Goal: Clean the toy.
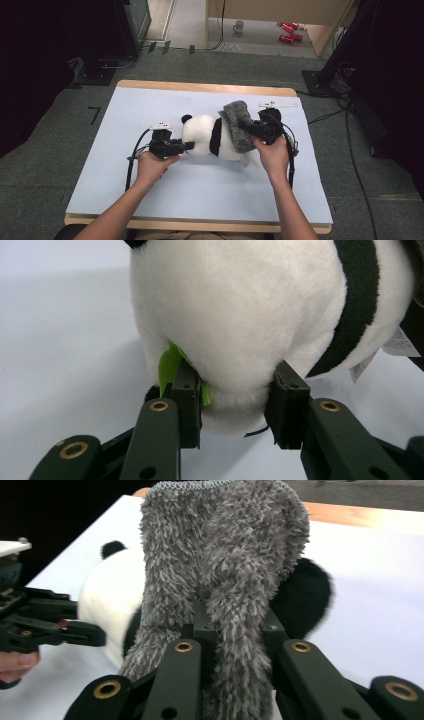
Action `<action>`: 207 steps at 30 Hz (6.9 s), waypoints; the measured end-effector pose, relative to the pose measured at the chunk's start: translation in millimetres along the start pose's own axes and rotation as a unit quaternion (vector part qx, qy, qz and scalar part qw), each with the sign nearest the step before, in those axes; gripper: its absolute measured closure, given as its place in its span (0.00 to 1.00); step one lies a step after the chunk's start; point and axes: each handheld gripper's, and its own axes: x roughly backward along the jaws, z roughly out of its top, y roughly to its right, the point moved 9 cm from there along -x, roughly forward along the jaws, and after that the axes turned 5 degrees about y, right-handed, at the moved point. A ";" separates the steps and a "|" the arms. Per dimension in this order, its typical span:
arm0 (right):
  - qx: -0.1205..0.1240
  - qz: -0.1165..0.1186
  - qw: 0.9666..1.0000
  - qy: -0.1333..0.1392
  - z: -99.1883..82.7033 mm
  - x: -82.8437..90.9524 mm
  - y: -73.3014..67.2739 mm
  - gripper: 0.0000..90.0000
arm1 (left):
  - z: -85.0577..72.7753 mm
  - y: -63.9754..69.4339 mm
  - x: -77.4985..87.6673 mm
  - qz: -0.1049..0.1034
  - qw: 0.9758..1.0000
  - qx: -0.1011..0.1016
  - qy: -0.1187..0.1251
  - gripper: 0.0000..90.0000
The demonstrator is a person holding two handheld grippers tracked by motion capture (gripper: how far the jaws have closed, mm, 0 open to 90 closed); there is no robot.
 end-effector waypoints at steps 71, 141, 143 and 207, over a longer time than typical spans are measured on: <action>0.014 0.022 0.997 0.079 21.8 2.1 -23.4 0.88 | 2.0 -12.2 -6.2 -0.003 0.995 -0.083 0.048 0.74; -0.015 -0.031 0.999 0.006 -15.6 -0.2 23.2 0.86 | 3.9 2.5 3.0 -0.011 1.000 -0.019 -0.001 0.76; -0.015 -0.030 0.999 0.008 -15.1 0.2 23.0 0.87 | 3.3 2.2 2.6 -0.009 1.000 -0.022 0.000 0.76; 0.004 -0.013 1.000 0.000 -7.9 -13.0 18.0 0.87 | -5.5 -2.0 4.5 0.002 1.000 -0.019 0.004 0.82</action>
